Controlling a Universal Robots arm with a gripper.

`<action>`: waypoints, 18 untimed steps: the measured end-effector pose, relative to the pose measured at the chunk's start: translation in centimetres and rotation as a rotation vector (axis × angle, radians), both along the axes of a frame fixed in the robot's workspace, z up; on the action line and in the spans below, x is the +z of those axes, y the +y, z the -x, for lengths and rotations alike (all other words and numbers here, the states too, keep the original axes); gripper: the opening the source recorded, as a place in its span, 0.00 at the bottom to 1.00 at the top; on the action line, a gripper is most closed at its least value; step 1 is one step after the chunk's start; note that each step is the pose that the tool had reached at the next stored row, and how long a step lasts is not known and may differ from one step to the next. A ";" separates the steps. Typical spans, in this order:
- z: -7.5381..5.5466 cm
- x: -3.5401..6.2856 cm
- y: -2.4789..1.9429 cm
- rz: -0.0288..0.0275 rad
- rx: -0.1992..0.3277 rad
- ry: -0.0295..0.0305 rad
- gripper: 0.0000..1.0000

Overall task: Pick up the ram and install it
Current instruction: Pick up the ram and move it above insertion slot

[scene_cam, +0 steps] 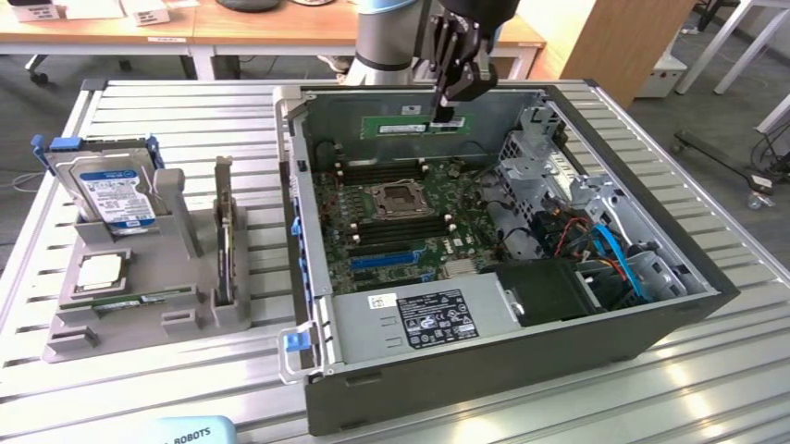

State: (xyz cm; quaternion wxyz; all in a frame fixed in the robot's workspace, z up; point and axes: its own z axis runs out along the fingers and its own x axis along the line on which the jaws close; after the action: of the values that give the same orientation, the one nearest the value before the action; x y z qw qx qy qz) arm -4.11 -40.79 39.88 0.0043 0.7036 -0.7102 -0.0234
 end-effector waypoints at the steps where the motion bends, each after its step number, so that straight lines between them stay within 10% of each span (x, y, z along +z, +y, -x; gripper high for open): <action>1: -0.1 0.00 0.00 0.0000 0.000 0.0001 0.12; 18: -0.4 -1.20 0.00 -0.0004 0.000 -0.0016 0.12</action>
State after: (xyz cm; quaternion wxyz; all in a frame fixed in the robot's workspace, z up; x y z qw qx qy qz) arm -3.71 -40.80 38.69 0.0036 0.7038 -0.7100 -0.0230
